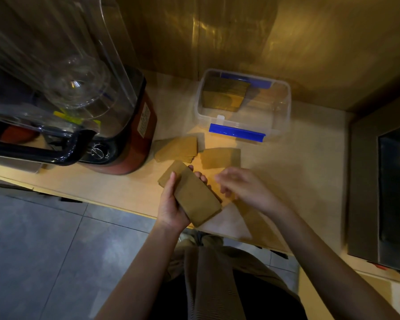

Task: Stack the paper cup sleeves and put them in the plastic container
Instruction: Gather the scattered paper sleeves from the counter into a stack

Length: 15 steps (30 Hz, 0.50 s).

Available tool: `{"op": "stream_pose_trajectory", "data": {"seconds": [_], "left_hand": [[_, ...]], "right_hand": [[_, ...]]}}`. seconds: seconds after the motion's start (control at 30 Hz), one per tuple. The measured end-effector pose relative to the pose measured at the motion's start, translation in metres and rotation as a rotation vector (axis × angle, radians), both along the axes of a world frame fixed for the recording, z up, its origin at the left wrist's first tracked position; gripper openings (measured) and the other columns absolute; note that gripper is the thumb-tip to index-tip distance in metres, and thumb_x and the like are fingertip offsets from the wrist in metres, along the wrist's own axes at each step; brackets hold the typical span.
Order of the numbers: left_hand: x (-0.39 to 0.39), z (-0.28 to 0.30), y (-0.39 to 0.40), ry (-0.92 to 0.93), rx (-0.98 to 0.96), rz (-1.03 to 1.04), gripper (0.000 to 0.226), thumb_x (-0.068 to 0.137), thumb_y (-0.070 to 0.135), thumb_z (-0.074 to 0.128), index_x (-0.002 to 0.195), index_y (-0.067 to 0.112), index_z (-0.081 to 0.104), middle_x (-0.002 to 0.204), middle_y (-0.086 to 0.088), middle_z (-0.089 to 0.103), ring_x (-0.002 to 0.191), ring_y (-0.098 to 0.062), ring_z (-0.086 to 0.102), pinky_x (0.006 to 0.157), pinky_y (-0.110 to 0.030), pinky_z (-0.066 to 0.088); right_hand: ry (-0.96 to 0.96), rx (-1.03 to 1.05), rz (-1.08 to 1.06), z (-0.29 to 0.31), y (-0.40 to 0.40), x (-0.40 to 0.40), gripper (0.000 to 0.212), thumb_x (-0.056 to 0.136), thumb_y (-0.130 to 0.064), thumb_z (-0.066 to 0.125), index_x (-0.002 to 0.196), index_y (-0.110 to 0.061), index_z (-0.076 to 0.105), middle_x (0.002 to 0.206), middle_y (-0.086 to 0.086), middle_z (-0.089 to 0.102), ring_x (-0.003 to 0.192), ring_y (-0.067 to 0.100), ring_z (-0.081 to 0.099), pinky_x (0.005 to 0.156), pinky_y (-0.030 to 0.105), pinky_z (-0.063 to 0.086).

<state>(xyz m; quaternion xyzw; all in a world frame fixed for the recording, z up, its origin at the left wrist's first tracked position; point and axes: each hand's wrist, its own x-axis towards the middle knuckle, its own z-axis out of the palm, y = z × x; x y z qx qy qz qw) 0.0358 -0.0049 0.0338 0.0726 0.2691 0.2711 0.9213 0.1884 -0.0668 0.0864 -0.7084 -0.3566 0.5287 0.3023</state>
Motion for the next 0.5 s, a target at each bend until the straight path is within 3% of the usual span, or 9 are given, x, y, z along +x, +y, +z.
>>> {"op": "stream_pose_trajectory", "data": {"seconds": [0.1, 0.2, 0.3, 0.37, 0.43, 0.5], "left_hand": [[0.001, -0.002, 0.001, 0.023, -0.031, 0.010, 0.056, 0.051, 0.045, 0.081, 0.097, 0.019, 0.060, 0.082, 0.000, 0.066, 0.080, -0.014, 0.065, 0.083, -0.032, 0.053], [-0.001, -0.005, 0.000, 0.048, -0.084, 0.028, 0.059, 0.048, 0.044, 0.084, 0.097, 0.020, 0.062, 0.083, 0.001, 0.068, 0.081, -0.014, 0.066, 0.084, -0.033, 0.054], [-0.004, -0.008, 0.000, 0.065, -0.148, 0.055, 0.063, 0.044, 0.044, 0.085, 0.098, 0.020, 0.063, 0.087, -0.001, 0.069, 0.082, -0.016, 0.067, 0.080, -0.034, 0.056], [-0.003, -0.008, 0.002, 0.072, -0.173, 0.074, 0.066, 0.042, 0.044, 0.086, 0.099, 0.020, 0.064, 0.089, -0.001, 0.069, 0.083, -0.016, 0.067, 0.079, -0.035, 0.056], [-0.002, -0.008, 0.005, 0.076, -0.180, 0.091, 0.067, 0.041, 0.043, 0.087, 0.100, 0.020, 0.064, 0.089, -0.001, 0.070, 0.084, -0.016, 0.067, 0.080, -0.035, 0.056], [0.001, -0.008, 0.008, 0.075, -0.195, 0.105, 0.067, 0.040, 0.042, 0.087, 0.099, 0.019, 0.065, 0.088, -0.001, 0.070, 0.083, -0.016, 0.068, 0.078, -0.036, 0.057]], "right_hand": [[0.401, -0.047, -0.250, -0.011, 0.003, 0.025, 0.034, 0.097, -0.033, 0.032, 0.101, -0.016, 0.061, 0.087, 0.004, 0.068, 0.078, 0.017, 0.063, 0.072, 0.031, 0.047], [0.425, -0.055, -0.351, -0.028, 0.008, 0.044, 0.040, 0.098, -0.030, 0.030, 0.119, -0.006, 0.054, 0.099, 0.008, 0.068, 0.086, 0.018, 0.064, 0.071, 0.027, 0.050], [0.135, -0.048, -0.309, -0.053, 0.015, 0.051, 0.031, 0.095, -0.018, 0.043, 0.121, -0.004, 0.053, 0.117, 0.012, 0.060, 0.103, 0.020, 0.057, 0.075, 0.021, 0.046], [-0.203, -0.027, -0.048, -0.071, 0.021, 0.056, 0.039, 0.090, -0.017, 0.052, 0.128, -0.008, 0.047, 0.131, 0.012, 0.053, 0.121, 0.023, 0.049, 0.094, 0.028, 0.044], [-0.548, -0.052, 0.293, -0.088, 0.026, 0.059, 0.053, 0.088, -0.019, 0.055, 0.137, -0.013, 0.035, 0.147, 0.010, 0.036, 0.138, 0.027, 0.028, 0.113, 0.039, 0.024], [-0.744, -0.039, 0.462, -0.100, 0.031, 0.062, 0.062, 0.089, -0.021, 0.053, 0.143, -0.015, 0.022, 0.156, 0.006, 0.018, 0.144, 0.023, 0.010, 0.117, 0.037, 0.009]]}}
